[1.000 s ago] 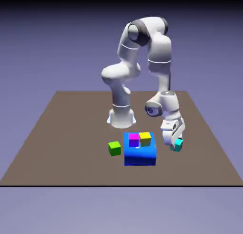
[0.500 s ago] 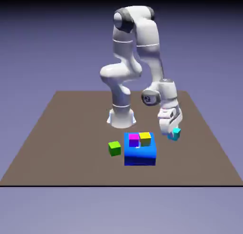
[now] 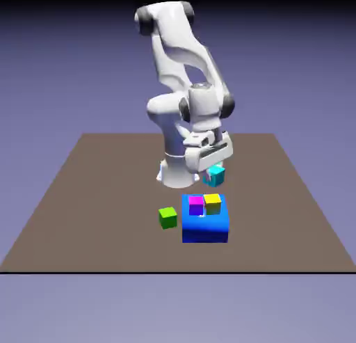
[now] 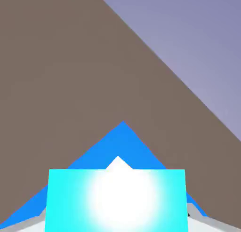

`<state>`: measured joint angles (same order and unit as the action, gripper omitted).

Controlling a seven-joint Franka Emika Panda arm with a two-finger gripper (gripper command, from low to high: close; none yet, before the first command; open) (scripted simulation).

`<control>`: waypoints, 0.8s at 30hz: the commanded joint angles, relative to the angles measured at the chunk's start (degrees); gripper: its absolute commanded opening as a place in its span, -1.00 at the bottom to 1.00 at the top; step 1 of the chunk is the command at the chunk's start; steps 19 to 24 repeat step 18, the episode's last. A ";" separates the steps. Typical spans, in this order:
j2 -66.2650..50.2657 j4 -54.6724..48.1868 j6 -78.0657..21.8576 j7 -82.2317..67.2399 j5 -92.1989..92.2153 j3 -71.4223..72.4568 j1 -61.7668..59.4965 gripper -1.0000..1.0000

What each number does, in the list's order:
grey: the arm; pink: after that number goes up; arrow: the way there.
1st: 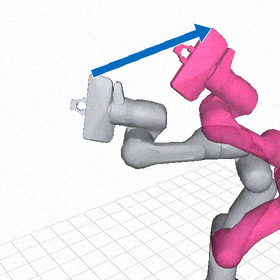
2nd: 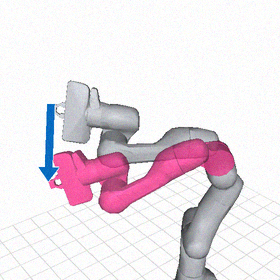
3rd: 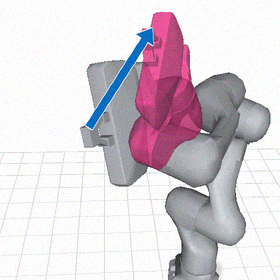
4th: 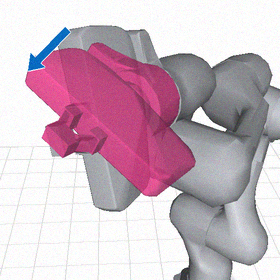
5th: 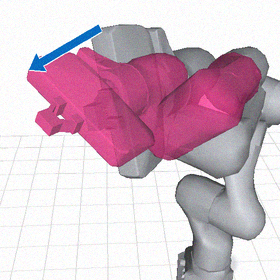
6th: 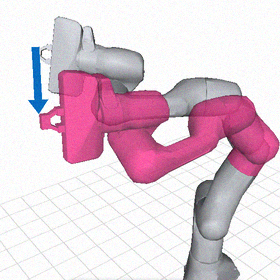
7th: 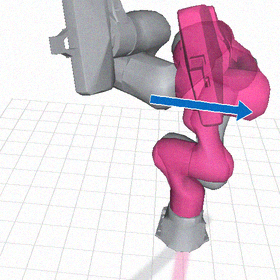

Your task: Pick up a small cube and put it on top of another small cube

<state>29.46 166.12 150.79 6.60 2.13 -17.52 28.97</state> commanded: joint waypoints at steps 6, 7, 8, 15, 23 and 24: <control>-12.45 0.31 12.87 -6.85 9.19 -5.31 8.33 -1.00; -14.52 0.36 15.01 -8.00 10.72 -6.19 9.72 -1.00; -14.81 0.37 15.30 -8.16 10.93 -6.31 9.91 -1.00; -4.44 0.11 4.61 -2.43 3.25 -1.89 2.97 1.00; 0.00 0.00 0.04 0.02 -0.03 0.00 0.00 1.00; 0.00 0.00 0.04 0.02 -0.03 0.00 0.00 1.00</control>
